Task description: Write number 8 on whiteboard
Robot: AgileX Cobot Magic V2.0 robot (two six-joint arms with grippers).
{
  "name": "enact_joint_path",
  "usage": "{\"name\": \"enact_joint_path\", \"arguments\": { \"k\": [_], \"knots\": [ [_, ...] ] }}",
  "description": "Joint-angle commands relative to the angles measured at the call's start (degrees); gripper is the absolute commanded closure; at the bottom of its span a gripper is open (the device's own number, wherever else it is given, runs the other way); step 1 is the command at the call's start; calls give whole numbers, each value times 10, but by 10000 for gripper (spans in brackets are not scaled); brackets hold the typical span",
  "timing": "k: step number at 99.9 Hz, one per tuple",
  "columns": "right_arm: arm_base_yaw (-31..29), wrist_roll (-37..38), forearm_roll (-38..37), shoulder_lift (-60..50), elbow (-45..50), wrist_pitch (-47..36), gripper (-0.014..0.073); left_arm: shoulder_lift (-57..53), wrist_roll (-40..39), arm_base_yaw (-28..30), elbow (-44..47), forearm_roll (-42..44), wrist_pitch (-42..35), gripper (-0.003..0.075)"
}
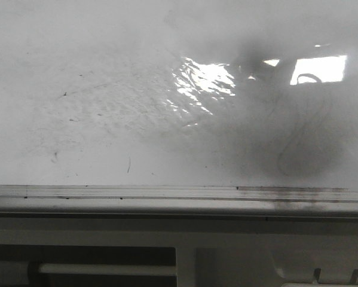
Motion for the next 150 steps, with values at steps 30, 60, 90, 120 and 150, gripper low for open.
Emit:
{"name": "enact_joint_path", "arguments": {
  "k": [30, 60, 90, 120, 150],
  "knots": [
    [-2, 4, 84, 10, 57, -182, 628, 4, -7, -4, -16, -11, -14, 737],
    [-2, 4, 109, 19, 159, -318, 629, 4, -7, -4, -16, -11, 0, 741],
    [1, 12, 135, 89, 149, -333, 666, 4, -7, -4, -16, -11, 9, 741],
    [27, 16, 136, 79, 140, -246, 664, 4, -7, -4, -16, -11, 28, 741],
    [-56, -38, 163, 7, 142, -144, 660, 4, -7, -4, -16, -11, 28, 741]
  ]
}}
